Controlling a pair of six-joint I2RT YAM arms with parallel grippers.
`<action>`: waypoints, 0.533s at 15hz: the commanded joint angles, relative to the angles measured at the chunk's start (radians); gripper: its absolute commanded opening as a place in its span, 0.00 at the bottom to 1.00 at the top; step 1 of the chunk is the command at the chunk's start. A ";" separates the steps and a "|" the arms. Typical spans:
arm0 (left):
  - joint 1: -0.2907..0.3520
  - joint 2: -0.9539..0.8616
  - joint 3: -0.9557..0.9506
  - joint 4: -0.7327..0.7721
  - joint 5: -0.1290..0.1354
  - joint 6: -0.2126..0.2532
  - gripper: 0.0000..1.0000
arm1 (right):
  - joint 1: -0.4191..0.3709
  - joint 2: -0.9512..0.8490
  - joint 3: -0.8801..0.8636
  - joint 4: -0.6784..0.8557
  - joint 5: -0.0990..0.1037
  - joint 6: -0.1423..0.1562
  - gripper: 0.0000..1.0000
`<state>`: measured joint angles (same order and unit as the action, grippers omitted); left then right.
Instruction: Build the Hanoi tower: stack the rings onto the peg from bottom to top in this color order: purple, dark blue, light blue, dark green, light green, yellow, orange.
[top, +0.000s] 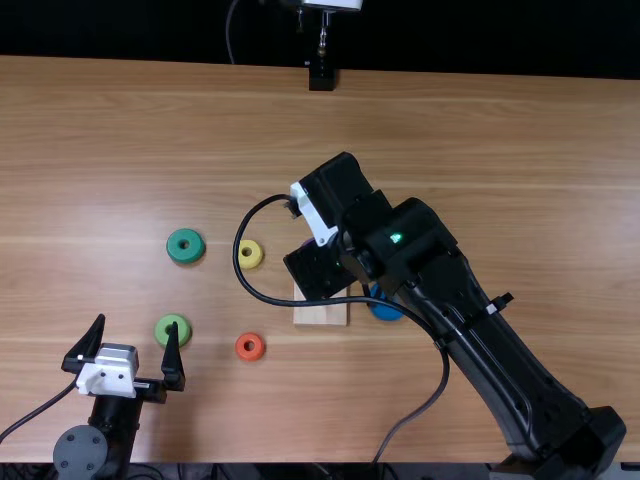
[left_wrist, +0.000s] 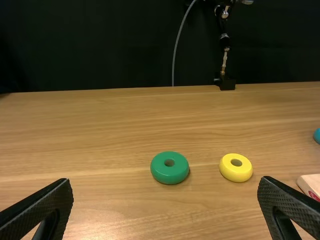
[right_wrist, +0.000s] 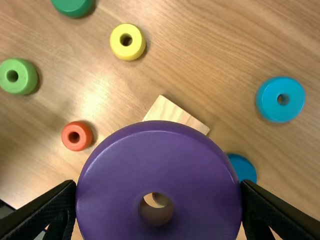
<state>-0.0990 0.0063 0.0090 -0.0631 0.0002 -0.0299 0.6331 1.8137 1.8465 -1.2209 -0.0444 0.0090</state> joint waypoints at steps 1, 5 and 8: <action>-0.008 -0.006 -0.009 -0.045 -0.008 0.006 1.00 | -0.001 -0.022 0.034 -0.012 -0.007 0.004 0.00; -0.008 -0.006 -0.009 -0.045 -0.008 0.006 1.00 | -0.003 -0.024 0.034 -0.021 -0.007 0.006 0.00; -0.008 -0.006 -0.009 -0.045 -0.008 0.006 1.00 | -0.003 -0.021 0.030 -0.023 0.017 0.006 0.72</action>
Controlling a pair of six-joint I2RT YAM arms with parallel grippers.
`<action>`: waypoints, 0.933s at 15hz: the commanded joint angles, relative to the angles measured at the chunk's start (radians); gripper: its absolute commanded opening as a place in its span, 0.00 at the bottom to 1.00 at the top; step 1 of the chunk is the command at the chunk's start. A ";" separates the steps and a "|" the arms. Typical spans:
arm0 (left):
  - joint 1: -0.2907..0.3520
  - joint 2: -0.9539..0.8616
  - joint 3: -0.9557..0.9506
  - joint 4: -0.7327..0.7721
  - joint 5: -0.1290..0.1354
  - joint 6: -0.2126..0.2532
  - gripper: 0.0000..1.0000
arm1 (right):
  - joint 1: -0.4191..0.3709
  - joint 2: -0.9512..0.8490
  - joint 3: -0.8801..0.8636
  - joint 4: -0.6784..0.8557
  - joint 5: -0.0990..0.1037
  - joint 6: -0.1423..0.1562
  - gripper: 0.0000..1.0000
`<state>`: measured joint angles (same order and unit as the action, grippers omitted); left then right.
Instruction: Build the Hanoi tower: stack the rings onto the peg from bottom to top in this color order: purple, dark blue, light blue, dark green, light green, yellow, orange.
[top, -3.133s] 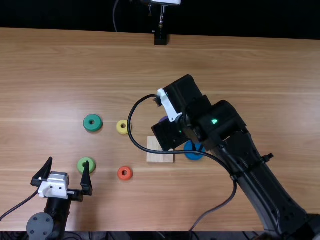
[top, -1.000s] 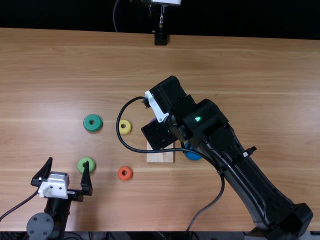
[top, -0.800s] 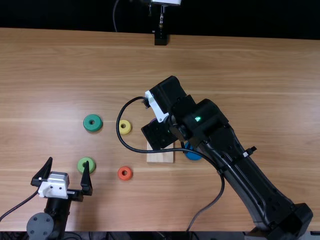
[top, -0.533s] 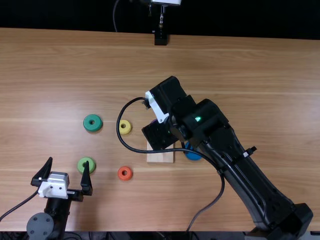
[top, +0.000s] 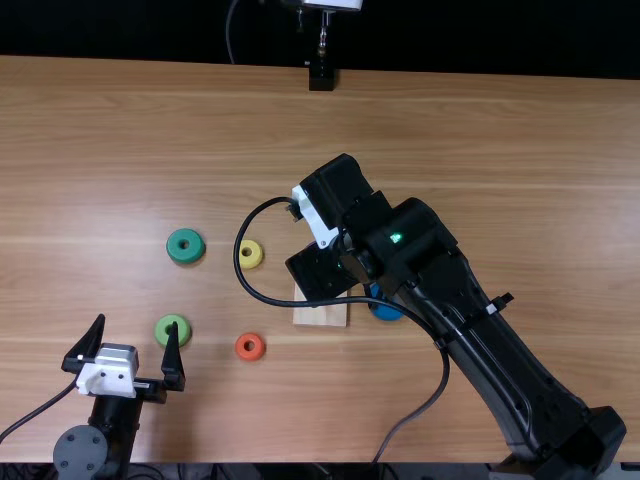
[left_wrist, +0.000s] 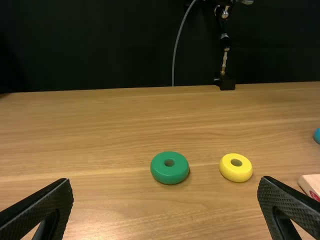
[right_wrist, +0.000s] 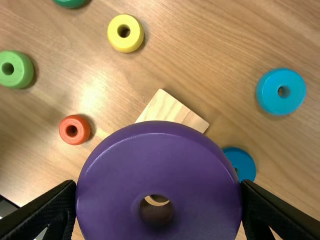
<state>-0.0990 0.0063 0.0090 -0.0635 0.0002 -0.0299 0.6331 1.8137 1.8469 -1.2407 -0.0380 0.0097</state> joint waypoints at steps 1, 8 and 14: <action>-0.008 -0.006 -0.009 -0.045 -0.008 0.006 1.00 | -0.003 -0.021 0.020 -0.005 0.032 -0.002 1.00; -0.008 -0.006 -0.009 -0.045 -0.008 0.006 1.00 | -0.021 -0.016 0.032 0.006 0.058 0.003 1.00; -0.008 -0.006 -0.009 -0.045 -0.008 0.006 1.00 | -0.257 -0.014 0.012 0.104 0.053 0.007 1.00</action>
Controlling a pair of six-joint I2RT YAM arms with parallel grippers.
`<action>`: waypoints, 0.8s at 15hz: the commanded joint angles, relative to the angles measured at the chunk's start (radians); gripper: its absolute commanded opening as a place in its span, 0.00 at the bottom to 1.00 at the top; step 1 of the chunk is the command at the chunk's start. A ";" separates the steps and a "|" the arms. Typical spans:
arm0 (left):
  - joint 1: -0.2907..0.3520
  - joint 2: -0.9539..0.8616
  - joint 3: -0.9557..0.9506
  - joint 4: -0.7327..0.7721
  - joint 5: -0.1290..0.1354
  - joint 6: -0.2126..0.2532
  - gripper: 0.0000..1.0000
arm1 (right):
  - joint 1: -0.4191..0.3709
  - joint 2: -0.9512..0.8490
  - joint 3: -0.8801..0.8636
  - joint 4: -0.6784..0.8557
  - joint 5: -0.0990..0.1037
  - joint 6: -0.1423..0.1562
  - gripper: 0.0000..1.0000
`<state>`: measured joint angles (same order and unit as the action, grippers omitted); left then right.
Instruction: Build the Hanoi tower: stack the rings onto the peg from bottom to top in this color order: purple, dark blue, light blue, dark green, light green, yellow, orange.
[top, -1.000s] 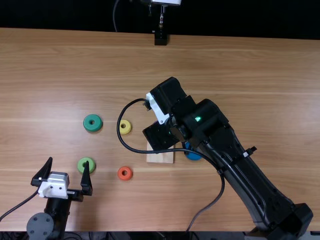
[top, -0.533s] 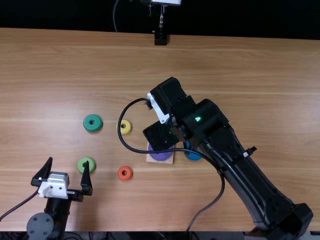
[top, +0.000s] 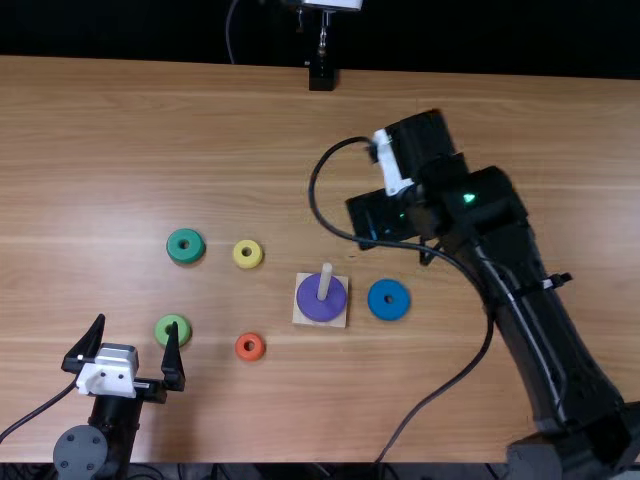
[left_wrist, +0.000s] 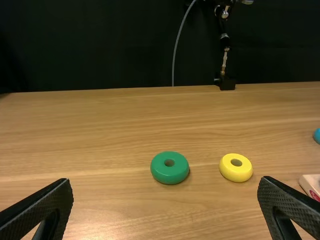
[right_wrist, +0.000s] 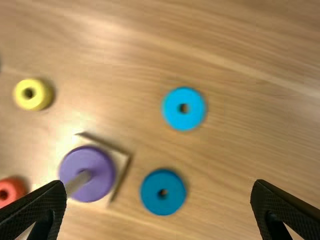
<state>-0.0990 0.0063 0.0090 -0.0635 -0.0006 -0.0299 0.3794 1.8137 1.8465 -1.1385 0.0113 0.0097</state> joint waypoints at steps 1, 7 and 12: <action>-0.008 -0.006 -0.009 -0.045 -0.007 0.006 1.00 | -0.020 -0.014 -0.001 0.000 0.002 0.007 1.00; -0.008 -0.006 -0.009 -0.045 -0.007 0.006 1.00 | -0.043 -0.022 -0.296 0.018 -0.004 0.011 1.00; -0.008 -0.006 -0.009 -0.045 -0.007 0.006 1.00 | -0.051 -0.114 -0.567 0.357 -0.004 0.200 1.00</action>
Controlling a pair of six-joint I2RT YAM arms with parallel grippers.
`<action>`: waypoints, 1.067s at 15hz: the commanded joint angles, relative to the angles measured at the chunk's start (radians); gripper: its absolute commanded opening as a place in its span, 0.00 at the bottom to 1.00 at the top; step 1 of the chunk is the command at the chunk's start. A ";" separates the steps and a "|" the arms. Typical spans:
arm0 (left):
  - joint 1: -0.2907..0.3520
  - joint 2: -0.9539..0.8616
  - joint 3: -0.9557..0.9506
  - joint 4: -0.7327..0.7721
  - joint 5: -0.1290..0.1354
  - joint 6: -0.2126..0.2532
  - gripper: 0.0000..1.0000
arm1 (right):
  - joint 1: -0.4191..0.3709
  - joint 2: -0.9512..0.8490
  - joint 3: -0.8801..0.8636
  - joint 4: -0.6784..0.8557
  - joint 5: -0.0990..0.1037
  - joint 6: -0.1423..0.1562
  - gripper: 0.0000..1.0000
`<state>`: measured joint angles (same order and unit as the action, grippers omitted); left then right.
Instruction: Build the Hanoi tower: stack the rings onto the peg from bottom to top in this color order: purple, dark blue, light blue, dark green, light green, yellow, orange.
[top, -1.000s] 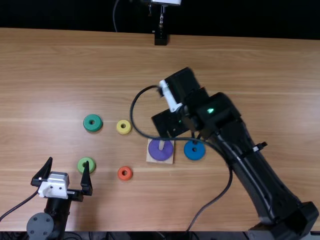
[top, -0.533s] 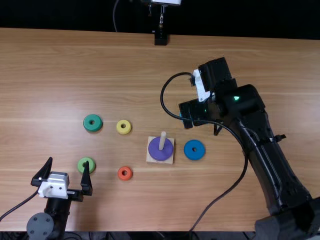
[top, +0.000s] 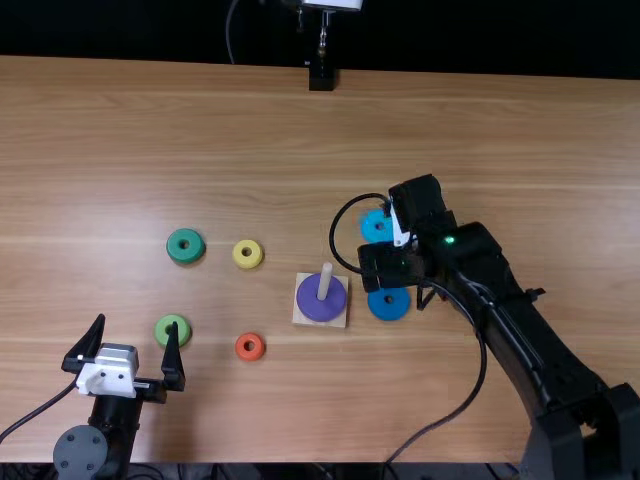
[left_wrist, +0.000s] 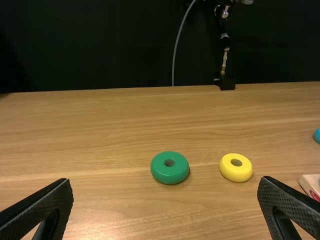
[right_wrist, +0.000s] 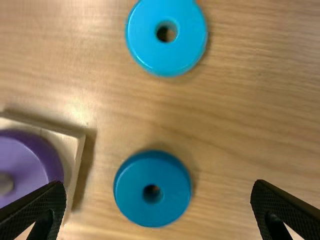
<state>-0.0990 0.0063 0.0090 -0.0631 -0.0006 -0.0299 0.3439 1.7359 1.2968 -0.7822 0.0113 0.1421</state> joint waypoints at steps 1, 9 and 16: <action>-0.008 -0.006 -0.009 -0.045 -0.007 0.006 1.00 | -0.016 -0.036 -0.045 0.021 -0.004 0.071 1.00; -0.008 -0.006 -0.009 -0.045 -0.007 0.006 1.00 | -0.006 -0.026 -0.106 0.026 -0.006 0.077 1.00; -0.008 -0.006 -0.009 -0.045 -0.007 0.006 1.00 | 0.021 0.025 -0.114 0.061 -0.004 0.081 1.00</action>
<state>-0.0990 0.0063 0.0090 -0.0631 -0.0002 -0.0299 0.3511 1.7409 1.1961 -0.7208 0.0090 0.2127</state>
